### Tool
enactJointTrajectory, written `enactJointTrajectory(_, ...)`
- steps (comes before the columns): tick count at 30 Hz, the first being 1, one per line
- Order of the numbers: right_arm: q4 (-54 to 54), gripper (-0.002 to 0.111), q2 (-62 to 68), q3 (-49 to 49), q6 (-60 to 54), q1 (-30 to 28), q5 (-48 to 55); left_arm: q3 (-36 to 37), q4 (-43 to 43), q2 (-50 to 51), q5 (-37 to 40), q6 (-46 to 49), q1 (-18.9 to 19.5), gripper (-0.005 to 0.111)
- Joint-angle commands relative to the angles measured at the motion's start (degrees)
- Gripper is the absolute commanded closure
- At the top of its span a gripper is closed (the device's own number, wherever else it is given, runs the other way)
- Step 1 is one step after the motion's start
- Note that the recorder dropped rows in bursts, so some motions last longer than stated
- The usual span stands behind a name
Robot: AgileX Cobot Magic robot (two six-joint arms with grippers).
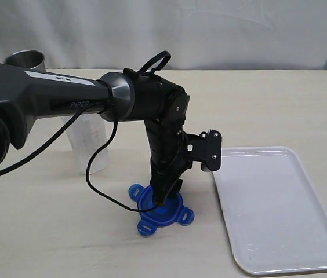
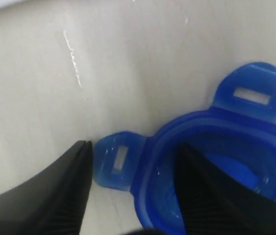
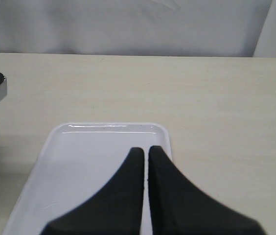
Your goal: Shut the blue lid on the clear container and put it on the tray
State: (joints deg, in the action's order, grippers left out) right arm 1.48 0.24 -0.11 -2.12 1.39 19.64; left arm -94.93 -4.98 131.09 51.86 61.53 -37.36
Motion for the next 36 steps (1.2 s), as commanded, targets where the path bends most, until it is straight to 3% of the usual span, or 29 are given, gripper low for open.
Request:
enactJointTrajectory(1,-0.46,0.104,-0.24,0.11,0.03,0.10,-0.04,0.06,0.42,1.63,-1.53,0.27,-0.04,0.059)
enactJointTrajectory(7,-0.46,0.104,-0.24,0.11,0.03,0.10,-0.04,-0.09,4.21,1.29,0.13,0.02,-0.04,0.075)
enactJointTrajectory(13,-0.46,0.104,-0.24,0.11,0.03,0.10,-0.04,-0.09,4.46,-1.28,0.39,-0.68,-0.04,0.076)
enactJointTrajectory(19,-0.46,0.104,-0.24,0.11,0.03,0.10,-0.04,-0.09,4.34,-4.18,1.71,-1.59,-0.04,0.106)
enactJointTrajectory(25,-0.46,0.104,-0.24,0.11,0.03,0.10,-0.04,-0.09,4.34,-5.39,6.62,-3.60,-0.04,0.107)
enactJointTrajectory(28,-0.46,0.104,-0.24,0.11,0.03,0.10,-0.04,-0.09,4.14,-5.39,5.64,-5.74,-0.04,0.100)
enactJointTrajectory(34,-0.46,0.104,-0.24,0.11,0.03,0.10,-0.04,-0.09,2.57,-5.28,-0.32,-5.12,-0.04,0.052)
enactJointTrajectory(36,-0.46,0.104,-0.24,0.11,0.03,0.10,-0.04,-0.09,2.44,-4.44,-0.22,-7.21,-0.04,0.049)
